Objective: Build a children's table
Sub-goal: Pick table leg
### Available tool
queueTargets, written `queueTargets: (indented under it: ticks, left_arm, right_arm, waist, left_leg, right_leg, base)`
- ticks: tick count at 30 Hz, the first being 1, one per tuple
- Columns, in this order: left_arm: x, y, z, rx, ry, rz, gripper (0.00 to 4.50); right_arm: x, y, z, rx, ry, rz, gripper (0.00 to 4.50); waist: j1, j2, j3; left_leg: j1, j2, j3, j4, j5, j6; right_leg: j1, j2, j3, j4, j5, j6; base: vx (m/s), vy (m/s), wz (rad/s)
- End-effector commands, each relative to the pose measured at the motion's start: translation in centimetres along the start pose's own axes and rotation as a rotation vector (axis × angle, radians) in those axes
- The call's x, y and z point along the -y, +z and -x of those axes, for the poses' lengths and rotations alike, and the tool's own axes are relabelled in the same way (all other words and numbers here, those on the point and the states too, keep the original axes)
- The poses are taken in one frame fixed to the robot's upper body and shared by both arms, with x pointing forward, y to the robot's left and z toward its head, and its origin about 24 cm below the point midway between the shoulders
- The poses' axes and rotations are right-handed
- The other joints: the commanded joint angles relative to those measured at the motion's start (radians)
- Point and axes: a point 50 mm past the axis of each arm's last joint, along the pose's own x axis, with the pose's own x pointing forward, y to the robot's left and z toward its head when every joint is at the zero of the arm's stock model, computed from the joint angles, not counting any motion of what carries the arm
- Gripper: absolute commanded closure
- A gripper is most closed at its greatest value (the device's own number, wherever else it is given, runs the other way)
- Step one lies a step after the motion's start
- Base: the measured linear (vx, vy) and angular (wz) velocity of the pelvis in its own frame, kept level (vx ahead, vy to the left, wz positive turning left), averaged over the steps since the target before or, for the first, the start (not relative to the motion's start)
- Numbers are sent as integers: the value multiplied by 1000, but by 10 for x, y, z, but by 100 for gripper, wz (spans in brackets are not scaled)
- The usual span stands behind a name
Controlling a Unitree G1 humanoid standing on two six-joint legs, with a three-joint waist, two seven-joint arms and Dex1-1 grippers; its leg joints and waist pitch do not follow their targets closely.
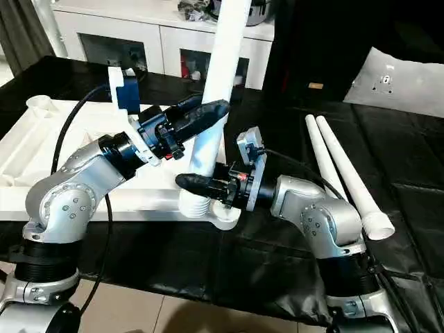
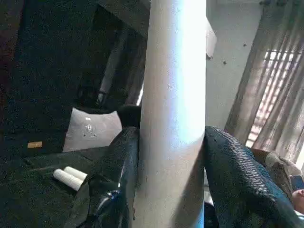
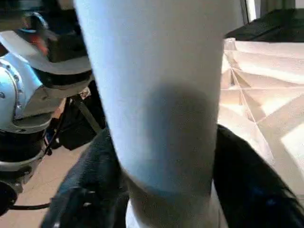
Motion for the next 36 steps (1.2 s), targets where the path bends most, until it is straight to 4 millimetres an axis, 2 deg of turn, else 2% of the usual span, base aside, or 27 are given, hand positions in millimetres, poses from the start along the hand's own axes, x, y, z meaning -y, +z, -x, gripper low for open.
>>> queueTargets:
  ticks: [1,7,11,14,16,17,18,19,20,21,22,25,26,30,33,36]
  left_arm:
    - [4,2,-2,-4,-25,-20,271]
    - [4,2,-3,-7,-28,-19,271]
    - [4,1,-3,-14,-27,-11,271]
    - [3,0,-3,-23,-16,-2,271]
    - [4,1,-4,-9,-28,29,271]
    - [4,1,-4,-9,-33,31,271]
    - [6,2,-4,-7,-49,34,271]
    - [7,2,-4,-8,-57,33,215]
    - [10,1,-5,-9,-78,43,215]
    - [11,1,-5,-9,-90,48,201]
    - [13,0,-6,-12,-102,53,201]
    - [18,-4,-9,-18,-130,68,166]
    - [21,-5,-10,-21,-139,74,166]
    - [24,-11,-14,-32,-140,77,130]
    - [22,-13,-16,-25,-121,88,116]
    - [20,-14,-17,-8,-103,101,92]
  right_arm:
    - [-1,4,-2,-2,10,15,206]
    - [0,3,-2,-3,6,13,246]
    - [1,2,-2,4,2,17,251]
    - [1,1,-2,10,0,19,252]
    - [0,0,-1,19,-3,27,253]
    - [0,0,-1,19,-3,27,254]
    - [-1,0,-1,25,-2,26,254]
    - [-1,0,-1,31,-3,27,254]
    - [-3,0,-1,44,-2,26,254]
    - [-4,1,-1,51,0,26,254]
    - [-4,1,-1,64,-5,28,254]
    - [-3,3,-2,87,-44,38,255]
    - [-3,2,-2,90,-60,36,255]
    - [-1,-2,-4,75,-97,50,256]
    - [1,-6,-5,72,-126,59,258]
    - [3,-6,-6,108,-162,54,259]
  waist:
    - [0,-5,-72]
    - [1,-4,-72]
    - [2,3,-72]
    - [1,1,-72]
    - [2,10,-73]
    - [1,6,-73]
    - [1,9,-73]
    - [1,9,-73]
    - [1,7,-74]
    - [3,10,-74]
    - [1,10,-74]
    - [1,9,-74]
    - [1,12,-73]
    - [-1,9,-71]
    - [-1,10,-71]
    - [-4,5,-71]
  left_leg:
    - [2,44,-7,-63,-99,22]
    - [2,44,-7,-62,-97,24]
    - [4,44,-8,-63,-105,18]
    - [4,44,-7,-63,-107,19]
    - [5,44,-9,-63,-108,14]
    - [3,43,-8,-63,-109,14]
    - [5,43,-8,-63,-111,15]
    - [5,43,-8,-63,-111,15]
    - [4,43,-8,-62,-108,16]
    - [5,43,-9,-63,-108,15]
    - [5,44,-9,-63,-112,15]
    - [6,45,-9,-64,-118,11]
    - [6,45,-9,-65,-119,10]
    - [5,44,-9,-66,-143,-1]
    - [5,44,-10,-66,-137,-3]
    - [4,44,-9,-66,-139,2]
  right_leg:
    - [65,-59,46,-63,-262,-148]
    - [65,-59,46,-63,-260,-151]
    - [64,-59,45,-62,-254,-155]
    - [65,-59,45,-63,-251,-158]
    - [66,-58,45,-60,-239,-164]
    - [66,-58,45,-61,-233,-166]
    - [66,-57,45,-62,-229,-168]
    - [66,-57,45,-62,-229,-168]
    - [67,-57,45,-60,-221,-171]
    - [67,-58,45,-60,-220,-173]
    - [66,-57,44,-60,-219,-176]
    - [66,-57,44,-60,-222,-176]
    - [66,-58,45,-61,-226,-175]
    - [66,-58,45,-68,-285,-148]
    - [66,-57,45,-67,-280,-143]
    - [65,-56,45,-68,-277,-145]
  base:
    - [0,0,0]
    - [0,0,0]
    - [0,0,0]
    - [0,0,0]
    - [0,0,0]
    - [0,0,0]
    - [0,0,0]
    - [0,0,0]
    - [0,0,0]
    - [0,0,0]
    - [0,0,0]
    - [0,0,0]
    - [0,0,0]
    - [0,0,0]
    - [0,0,0]
    - [0,0,0]
